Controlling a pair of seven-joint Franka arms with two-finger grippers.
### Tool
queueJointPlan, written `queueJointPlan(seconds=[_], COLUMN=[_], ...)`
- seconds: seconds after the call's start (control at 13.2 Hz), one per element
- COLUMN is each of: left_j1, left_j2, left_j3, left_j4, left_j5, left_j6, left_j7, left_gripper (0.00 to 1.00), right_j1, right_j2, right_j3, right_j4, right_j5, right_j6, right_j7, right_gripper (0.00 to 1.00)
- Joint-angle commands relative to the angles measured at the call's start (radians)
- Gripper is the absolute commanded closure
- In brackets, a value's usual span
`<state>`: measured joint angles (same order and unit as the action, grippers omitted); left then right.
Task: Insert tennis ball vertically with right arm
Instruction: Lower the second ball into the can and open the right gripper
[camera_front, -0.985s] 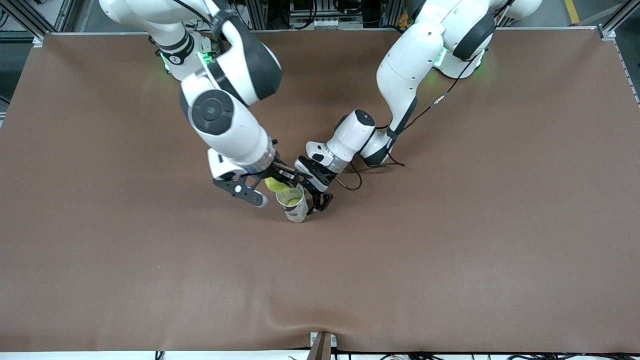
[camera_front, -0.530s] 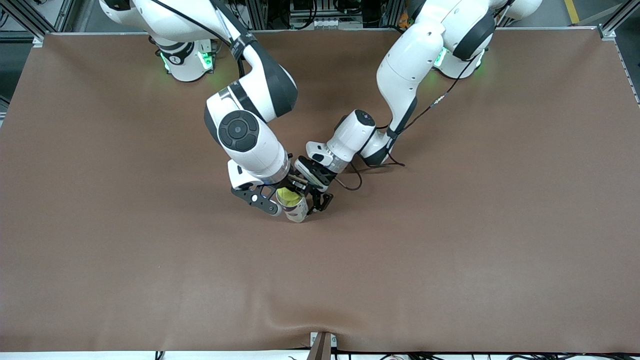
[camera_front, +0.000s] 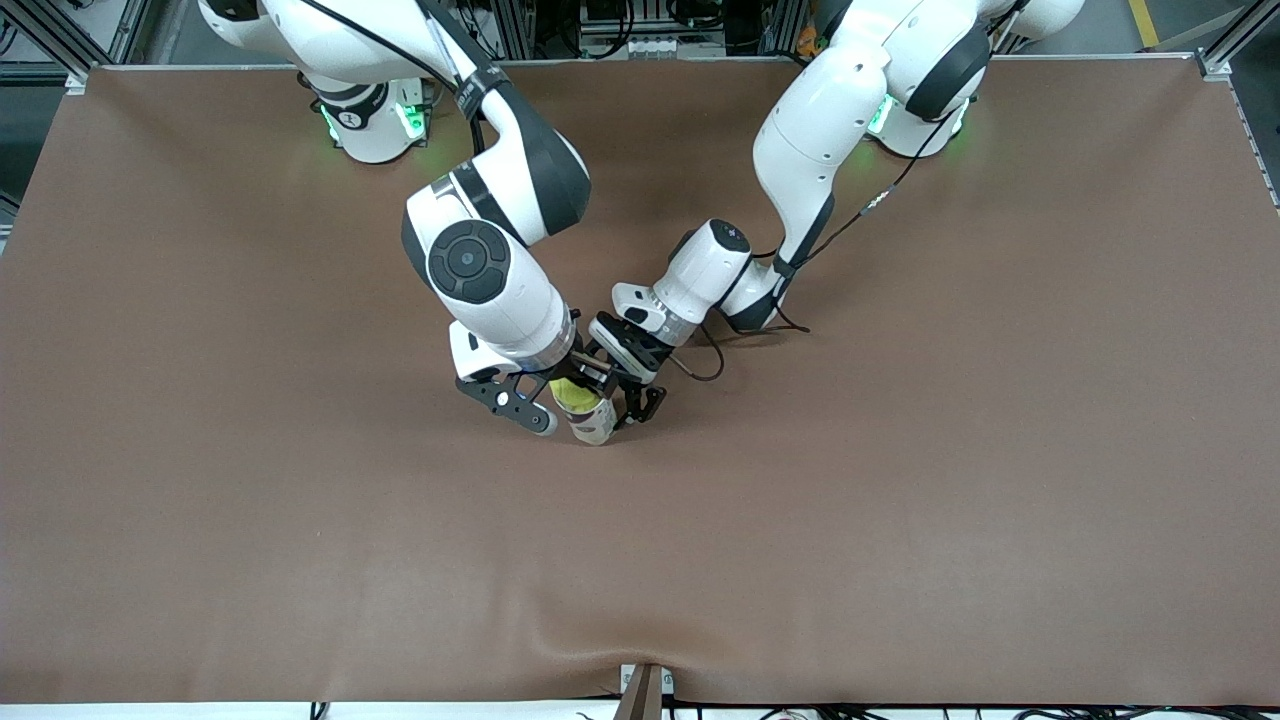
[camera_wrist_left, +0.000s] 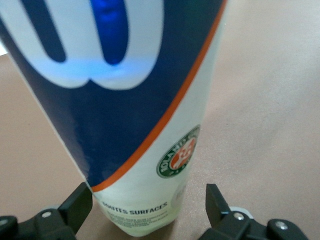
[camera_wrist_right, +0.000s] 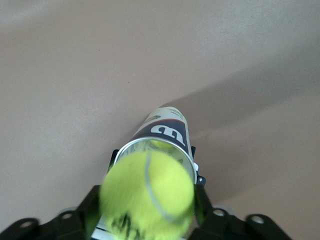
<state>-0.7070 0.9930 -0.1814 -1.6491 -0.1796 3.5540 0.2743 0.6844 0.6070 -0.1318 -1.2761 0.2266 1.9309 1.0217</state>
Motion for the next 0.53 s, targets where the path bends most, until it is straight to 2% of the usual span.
queueJointPlan(seconds=[0.0, 0.23, 0.45], left_j1=[-0.002, 0.000, 0.003], left_j2=[-0.017, -0.019, -0.033], left_j3=[0.000, 0.002, 0.000], left_j4=[-0.020, -0.026, -0.076], left_j5=[0.012, 0.012, 0.012], left_j6=[-0.001, -0.001, -0.001], left_j7=[-0.010, -0.010, -0.010], left_gripper=[0.00, 0.00, 0.00], right_j1=[-0.008, -0.009, -0.046], right_j2=[0.004, 0.002, -0.027], right_j3=[0.001, 0.001, -0.002], right_j4=[0.020, 0.020, 0.018], right_j5=[-0.003, -0.003, -0.001], right_j6=[-0.001, -0.003, -0.030], right_j7=[0.018, 0.014, -0.032], right_gripper=[0.00, 0.00, 0.00])
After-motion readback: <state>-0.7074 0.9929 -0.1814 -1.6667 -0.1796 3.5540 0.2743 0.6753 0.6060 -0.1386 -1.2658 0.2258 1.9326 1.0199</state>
